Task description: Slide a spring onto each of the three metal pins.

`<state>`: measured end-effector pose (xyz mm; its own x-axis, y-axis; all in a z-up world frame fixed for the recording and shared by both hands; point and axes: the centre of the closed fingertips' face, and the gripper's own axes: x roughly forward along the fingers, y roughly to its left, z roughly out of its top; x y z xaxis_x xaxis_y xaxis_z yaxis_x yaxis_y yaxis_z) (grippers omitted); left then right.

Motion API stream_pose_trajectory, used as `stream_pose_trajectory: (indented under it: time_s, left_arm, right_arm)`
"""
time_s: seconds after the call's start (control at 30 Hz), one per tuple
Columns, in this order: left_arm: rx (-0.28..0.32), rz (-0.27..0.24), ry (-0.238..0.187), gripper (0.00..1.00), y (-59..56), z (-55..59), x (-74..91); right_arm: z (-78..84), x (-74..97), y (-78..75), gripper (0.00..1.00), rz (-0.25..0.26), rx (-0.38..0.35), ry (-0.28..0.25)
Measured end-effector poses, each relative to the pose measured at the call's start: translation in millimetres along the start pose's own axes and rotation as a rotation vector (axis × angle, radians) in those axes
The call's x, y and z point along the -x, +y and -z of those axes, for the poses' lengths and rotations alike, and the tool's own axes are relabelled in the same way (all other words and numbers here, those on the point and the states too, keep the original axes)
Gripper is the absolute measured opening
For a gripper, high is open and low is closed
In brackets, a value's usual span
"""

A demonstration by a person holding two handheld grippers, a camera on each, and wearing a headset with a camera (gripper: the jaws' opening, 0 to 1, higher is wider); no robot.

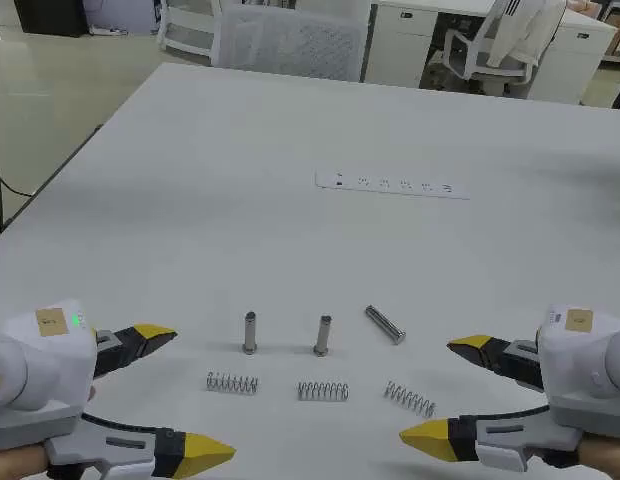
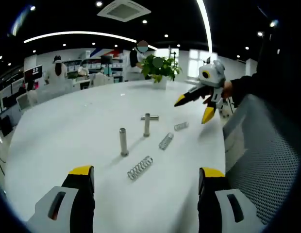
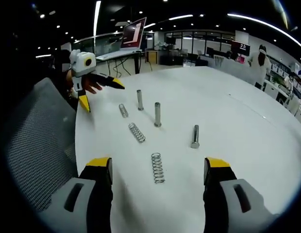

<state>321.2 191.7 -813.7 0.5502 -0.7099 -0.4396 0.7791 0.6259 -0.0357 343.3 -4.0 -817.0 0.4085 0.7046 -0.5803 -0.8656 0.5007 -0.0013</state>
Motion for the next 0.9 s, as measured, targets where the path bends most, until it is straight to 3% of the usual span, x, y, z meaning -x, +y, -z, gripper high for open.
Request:
stream_pose_trajectory:
  time_s: [0.9]
  left_arm:
    - [0.010,-0.007,0.001,0.82,-2.8,1.8,1.6]
  right_arm:
    - [3.2,-3.0,1.2,0.71,-0.015,0.016,0.024]
